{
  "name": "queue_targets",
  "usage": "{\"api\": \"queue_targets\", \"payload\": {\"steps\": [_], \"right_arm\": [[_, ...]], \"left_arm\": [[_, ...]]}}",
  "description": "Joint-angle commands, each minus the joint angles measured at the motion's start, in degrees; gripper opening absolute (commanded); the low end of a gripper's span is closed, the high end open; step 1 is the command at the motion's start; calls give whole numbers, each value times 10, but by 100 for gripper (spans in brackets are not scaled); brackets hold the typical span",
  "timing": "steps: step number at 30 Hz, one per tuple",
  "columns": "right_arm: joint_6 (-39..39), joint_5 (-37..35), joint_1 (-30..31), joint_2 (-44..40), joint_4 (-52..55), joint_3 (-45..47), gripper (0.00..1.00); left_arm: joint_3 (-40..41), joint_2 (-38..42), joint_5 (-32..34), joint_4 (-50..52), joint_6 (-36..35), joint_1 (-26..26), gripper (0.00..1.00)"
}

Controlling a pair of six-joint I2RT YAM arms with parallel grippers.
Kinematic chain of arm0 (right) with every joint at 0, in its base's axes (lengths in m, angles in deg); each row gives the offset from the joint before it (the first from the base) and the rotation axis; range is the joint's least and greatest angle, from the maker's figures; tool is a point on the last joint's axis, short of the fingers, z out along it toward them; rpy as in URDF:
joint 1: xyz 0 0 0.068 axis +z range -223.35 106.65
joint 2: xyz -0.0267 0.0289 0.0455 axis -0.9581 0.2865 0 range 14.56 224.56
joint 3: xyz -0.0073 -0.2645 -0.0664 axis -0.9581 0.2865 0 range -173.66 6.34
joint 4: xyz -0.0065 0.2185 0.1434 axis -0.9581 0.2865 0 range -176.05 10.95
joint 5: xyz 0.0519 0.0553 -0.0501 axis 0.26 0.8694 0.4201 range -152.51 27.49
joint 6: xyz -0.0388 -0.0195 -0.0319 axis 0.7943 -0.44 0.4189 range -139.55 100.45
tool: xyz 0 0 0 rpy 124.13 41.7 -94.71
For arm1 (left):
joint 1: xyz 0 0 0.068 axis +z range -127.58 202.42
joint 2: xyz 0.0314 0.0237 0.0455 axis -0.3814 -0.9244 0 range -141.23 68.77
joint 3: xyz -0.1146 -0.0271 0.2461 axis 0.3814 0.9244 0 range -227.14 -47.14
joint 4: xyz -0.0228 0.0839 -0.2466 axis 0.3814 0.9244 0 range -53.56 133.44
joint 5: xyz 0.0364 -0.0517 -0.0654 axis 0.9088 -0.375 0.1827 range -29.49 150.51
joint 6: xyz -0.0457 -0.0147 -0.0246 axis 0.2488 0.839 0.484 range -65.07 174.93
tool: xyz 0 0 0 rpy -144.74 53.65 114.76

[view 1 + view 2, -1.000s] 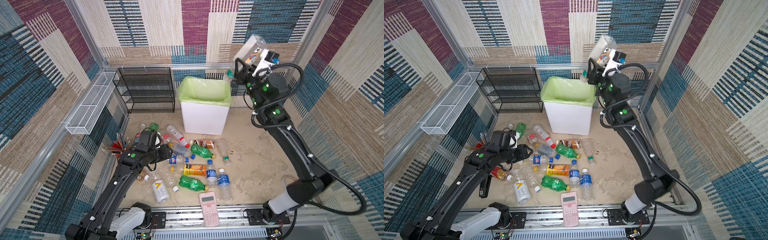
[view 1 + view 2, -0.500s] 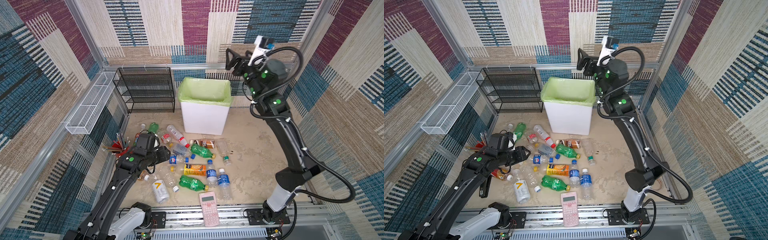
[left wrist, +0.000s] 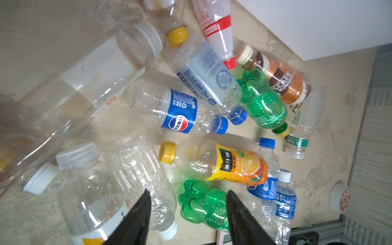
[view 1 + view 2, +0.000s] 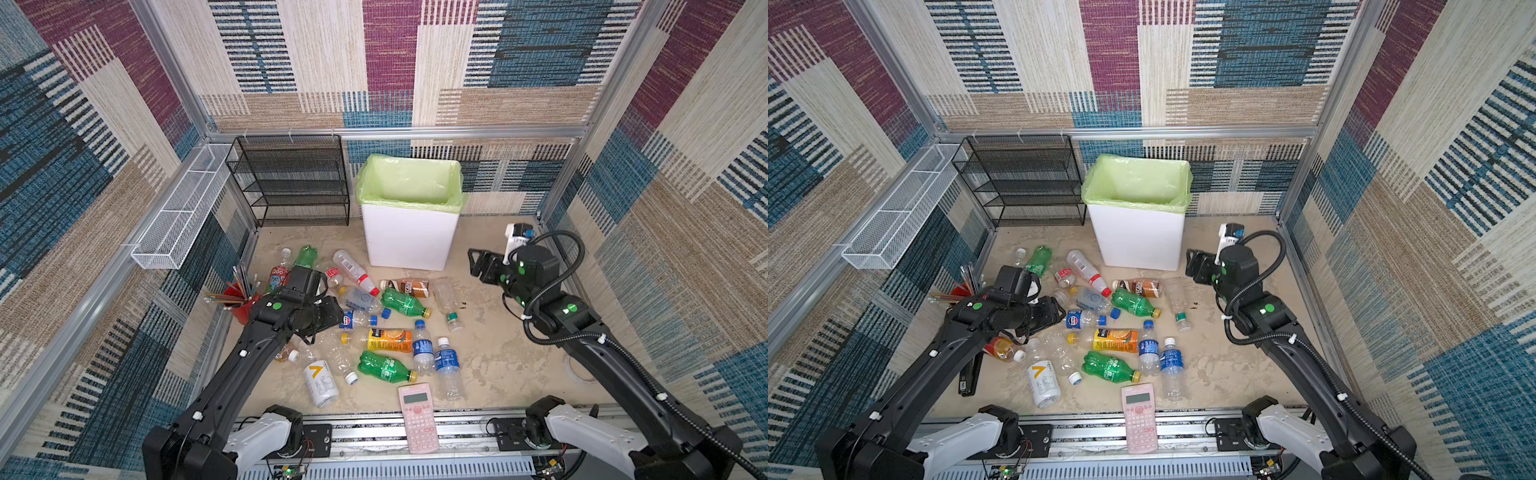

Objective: Throw the plastic bottles in the bin
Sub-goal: Pick up the plastic bottle from the bottom-left of the table.

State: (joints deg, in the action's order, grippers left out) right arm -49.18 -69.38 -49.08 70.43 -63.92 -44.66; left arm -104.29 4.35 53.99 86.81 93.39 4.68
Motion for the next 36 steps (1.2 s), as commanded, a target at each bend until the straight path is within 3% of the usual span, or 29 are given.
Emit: {"api": "queue_targets", "payload": {"steps": [1, 5, 15, 20, 25, 30, 34, 36], "right_arm": [[-85, 42, 1, -35, 15, 97, 82], [-101, 63, 1, -49, 3, 166, 84], [-83, 89, 0, -36, -42, 209, 86], [-67, 92, 1, -30, -46, 215, 86], [-55, 94, 1, -22, -51, 221, 87], [-48, 99, 1, -20, -53, 228, 87], [-48, 97, 1, -23, -52, 232, 87], [-48, 96, 1, -23, -52, 234, 87]], "left_arm": [[8, -6, 47, 53, 68, 0, 59], [32, -4, 104, 96, 99, 1, 61], [80, 22, 105, 156, 181, 2, 64], [64, 28, 111, 228, 141, 1, 72], [123, 31, 36, 186, 107, 0, 80], [152, 28, 23, 143, 91, -1, 93], [152, 5, 19, 120, 91, -4, 94], [154, -12, 14, 108, 92, -5, 89]]}}
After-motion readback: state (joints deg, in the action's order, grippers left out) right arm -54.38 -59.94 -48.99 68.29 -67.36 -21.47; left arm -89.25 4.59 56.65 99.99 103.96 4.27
